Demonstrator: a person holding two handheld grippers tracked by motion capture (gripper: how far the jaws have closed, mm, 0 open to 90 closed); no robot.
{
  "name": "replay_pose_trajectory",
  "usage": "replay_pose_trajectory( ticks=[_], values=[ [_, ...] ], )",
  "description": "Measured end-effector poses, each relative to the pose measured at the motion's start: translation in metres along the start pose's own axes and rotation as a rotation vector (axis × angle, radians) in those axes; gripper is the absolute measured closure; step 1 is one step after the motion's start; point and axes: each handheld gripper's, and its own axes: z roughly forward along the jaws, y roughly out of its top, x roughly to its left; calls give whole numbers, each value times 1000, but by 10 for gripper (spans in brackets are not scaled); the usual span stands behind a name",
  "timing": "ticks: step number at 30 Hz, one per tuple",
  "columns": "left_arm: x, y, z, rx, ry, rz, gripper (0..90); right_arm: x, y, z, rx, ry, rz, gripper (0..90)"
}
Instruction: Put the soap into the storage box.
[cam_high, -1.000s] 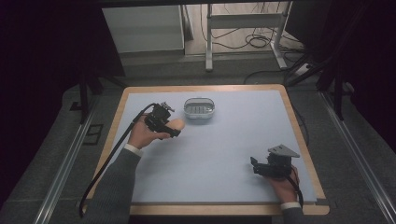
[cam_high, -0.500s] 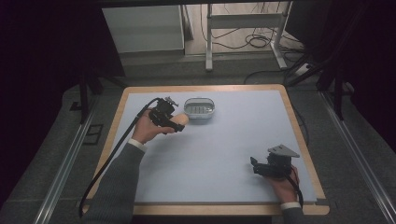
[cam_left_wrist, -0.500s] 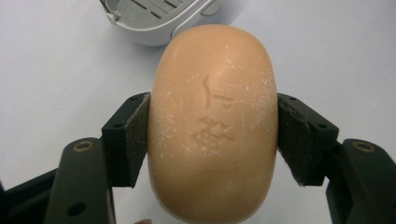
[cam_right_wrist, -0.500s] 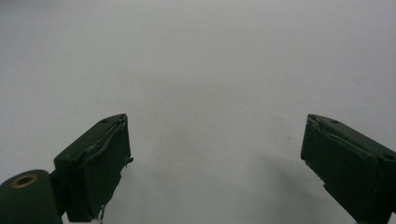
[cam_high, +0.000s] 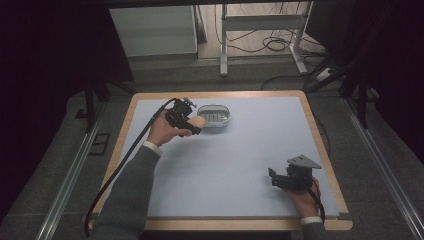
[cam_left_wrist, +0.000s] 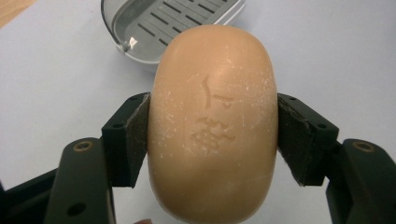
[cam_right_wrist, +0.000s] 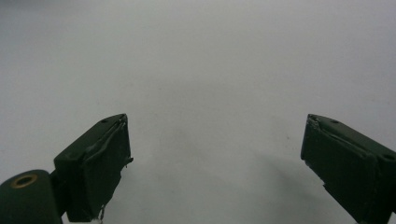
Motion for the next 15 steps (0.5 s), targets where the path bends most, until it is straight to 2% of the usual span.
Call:
replay_pose_trajectory(
  ticks=[7,8,12,15],
  values=[
    [3,9,5,-6,-3,-7,323,0,0,0,1,1,1,85],
    [3,12,7,-6,-18,-2,323,0,0,0,2,2,2,85],
    [5,16,10,-8,-28,-8,323,-1,0,0,2,4,3,85],
    [5,20,14,-1,-23,-1,323,0,0,0,3,3,2,85]
  ],
)
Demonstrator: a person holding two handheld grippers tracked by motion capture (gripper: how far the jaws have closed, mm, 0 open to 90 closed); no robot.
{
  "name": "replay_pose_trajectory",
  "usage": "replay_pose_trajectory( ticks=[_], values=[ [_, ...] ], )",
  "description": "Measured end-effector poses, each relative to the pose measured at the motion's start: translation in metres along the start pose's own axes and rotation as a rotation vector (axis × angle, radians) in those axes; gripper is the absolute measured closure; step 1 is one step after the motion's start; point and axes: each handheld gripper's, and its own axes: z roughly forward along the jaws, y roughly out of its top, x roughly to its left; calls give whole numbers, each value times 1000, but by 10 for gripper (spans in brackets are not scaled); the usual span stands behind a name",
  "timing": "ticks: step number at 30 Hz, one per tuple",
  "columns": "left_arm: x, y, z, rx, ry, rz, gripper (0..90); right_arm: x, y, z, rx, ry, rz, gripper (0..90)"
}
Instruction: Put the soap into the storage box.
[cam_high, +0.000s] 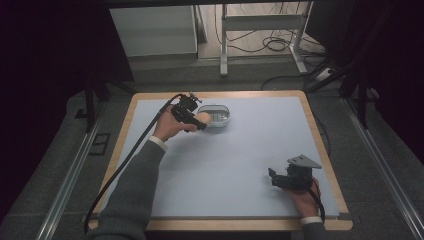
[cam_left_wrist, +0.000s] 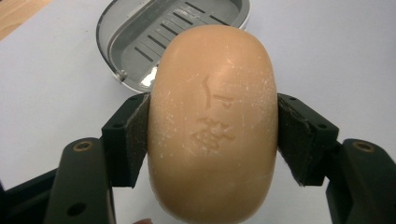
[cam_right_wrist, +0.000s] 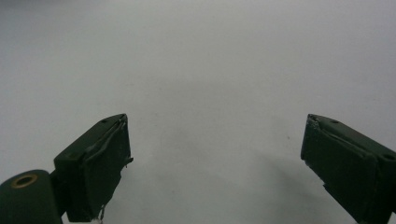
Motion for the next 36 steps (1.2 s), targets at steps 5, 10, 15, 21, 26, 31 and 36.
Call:
replay_pose_trajectory(
  ticks=[5,10,15,21,26,31,36],
  values=[
    [-3,11,8,4,-7,24,323,0,0,0,3,2,0,85],
    [-2,19,13,21,-6,43,323,0,0,0,-1,2,0,85],
    [2,28,18,21,-25,49,323,0,0,0,0,6,1,85],
    [5,34,22,7,-34,37,323,0,0,0,1,5,2,85],
    [6,40,24,2,-32,41,323,0,0,0,4,4,1,85],
    [9,50,30,14,-24,55,323,0,0,0,2,4,2,85],
    [12,56,40,30,-28,65,323,0,0,0,2,3,4,85]
  ],
)
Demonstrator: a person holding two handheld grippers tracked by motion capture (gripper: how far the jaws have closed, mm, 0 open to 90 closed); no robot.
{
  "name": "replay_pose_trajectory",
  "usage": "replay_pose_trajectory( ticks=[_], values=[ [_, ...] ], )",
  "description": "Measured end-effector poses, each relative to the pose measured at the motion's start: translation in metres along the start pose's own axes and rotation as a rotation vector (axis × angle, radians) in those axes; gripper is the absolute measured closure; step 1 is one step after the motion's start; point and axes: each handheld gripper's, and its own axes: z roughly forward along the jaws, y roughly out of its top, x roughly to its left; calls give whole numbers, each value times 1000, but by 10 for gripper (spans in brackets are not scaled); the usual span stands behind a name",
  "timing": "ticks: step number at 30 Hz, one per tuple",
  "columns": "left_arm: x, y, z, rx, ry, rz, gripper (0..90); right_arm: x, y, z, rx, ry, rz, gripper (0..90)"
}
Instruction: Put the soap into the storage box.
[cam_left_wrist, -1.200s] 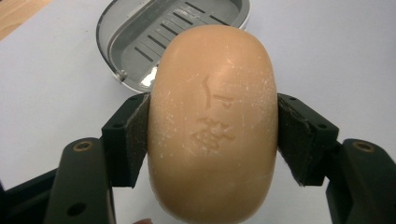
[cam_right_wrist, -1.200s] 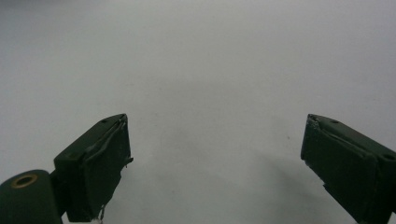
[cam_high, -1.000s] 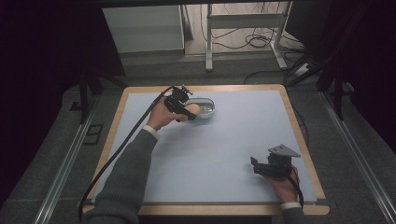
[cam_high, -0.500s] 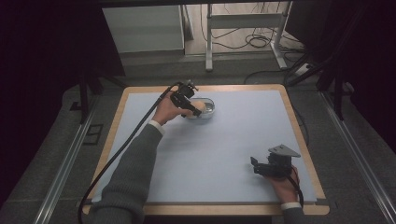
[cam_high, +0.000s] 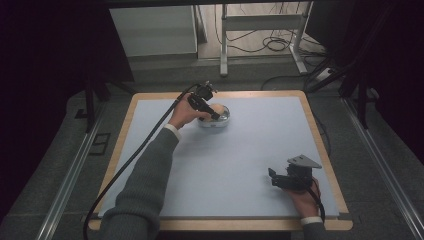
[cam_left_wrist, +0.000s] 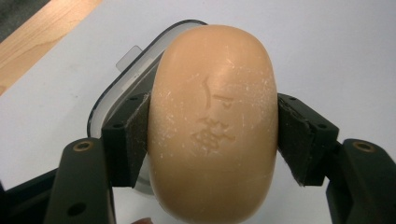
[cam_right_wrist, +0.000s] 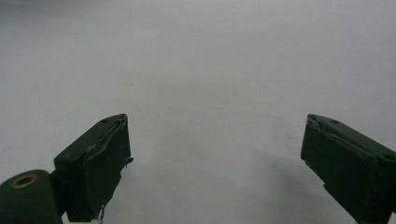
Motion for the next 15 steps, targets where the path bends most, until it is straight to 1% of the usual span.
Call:
replay_pose_trajectory(
  ticks=[2,3,4,5,8,9,11,12,15],
  values=[
    [1,0,3,1,-5,-3,323,0,0,0,1,-1,0,85],
    [4,0,8,2,-11,-11,323,0,0,0,0,-1,0,85],
    [4,0,8,2,-11,-11,323,0,0,0,0,-1,1,85],
    [6,0,12,7,-10,-19,323,0,0,0,0,0,2,85],
    [8,1,14,11,-13,-19,323,0,0,0,0,2,4,85],
    [9,1,16,7,-10,-26,323,0,0,0,0,2,4,85],
    [9,2,18,11,0,-20,323,-1,0,0,1,3,4,85],
    [9,3,19,4,4,-22,323,-1,0,0,0,2,4,85],
    [8,4,21,-1,-10,-22,323,0,0,0,0,-3,3,85]
  ],
)
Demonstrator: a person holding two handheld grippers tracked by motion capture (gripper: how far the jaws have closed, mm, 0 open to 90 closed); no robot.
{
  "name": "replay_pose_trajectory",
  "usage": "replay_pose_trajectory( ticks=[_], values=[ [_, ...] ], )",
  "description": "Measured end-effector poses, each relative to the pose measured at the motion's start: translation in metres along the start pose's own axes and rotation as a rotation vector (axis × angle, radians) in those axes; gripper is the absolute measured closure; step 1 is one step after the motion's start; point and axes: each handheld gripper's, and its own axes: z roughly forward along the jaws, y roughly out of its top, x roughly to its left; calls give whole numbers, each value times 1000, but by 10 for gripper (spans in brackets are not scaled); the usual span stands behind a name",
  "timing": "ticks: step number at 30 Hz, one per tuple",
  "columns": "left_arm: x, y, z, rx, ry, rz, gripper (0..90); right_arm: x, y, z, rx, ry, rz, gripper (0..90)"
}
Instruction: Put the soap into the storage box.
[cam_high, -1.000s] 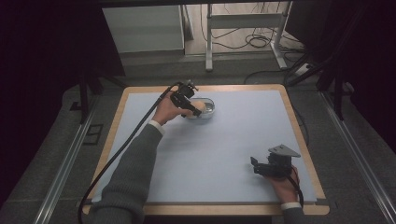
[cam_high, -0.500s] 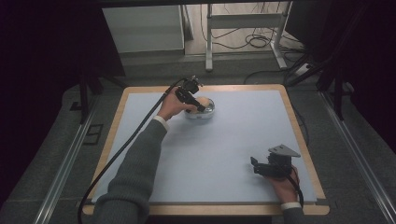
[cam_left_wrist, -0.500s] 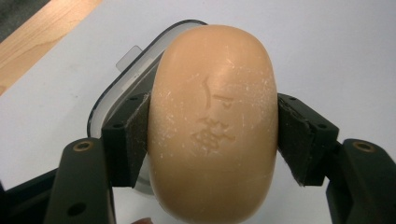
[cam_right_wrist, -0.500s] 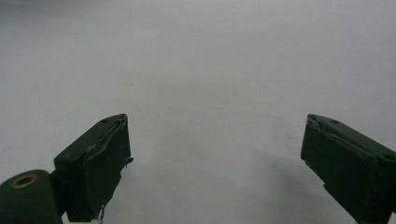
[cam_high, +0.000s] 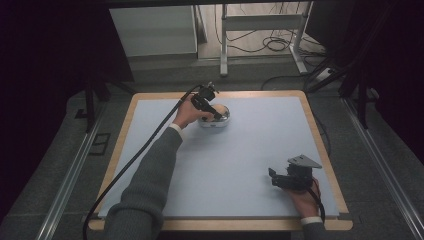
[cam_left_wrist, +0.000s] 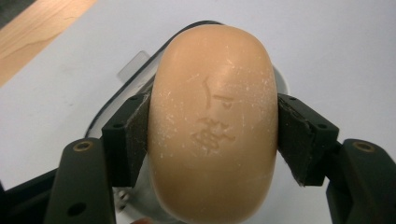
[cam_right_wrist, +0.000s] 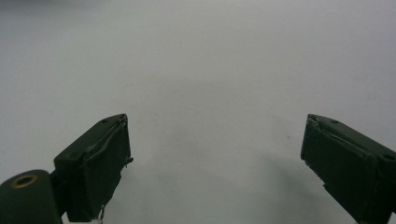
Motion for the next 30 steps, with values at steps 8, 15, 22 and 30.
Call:
replay_pose_trajectory(
  ticks=[8,15,22,30],
  values=[
    [3,-2,8,20,1,-6,321,0,0,0,0,4,1,85],
    [0,-1,0,-38,-41,-29,292,0,0,0,-1,3,2,85],
    [-9,-8,-23,-64,-44,-20,263,1,0,0,-1,-2,-5,85],
    [-20,-38,-51,-120,-14,-6,258,1,0,0,-1,-4,-11,85]
  ],
)
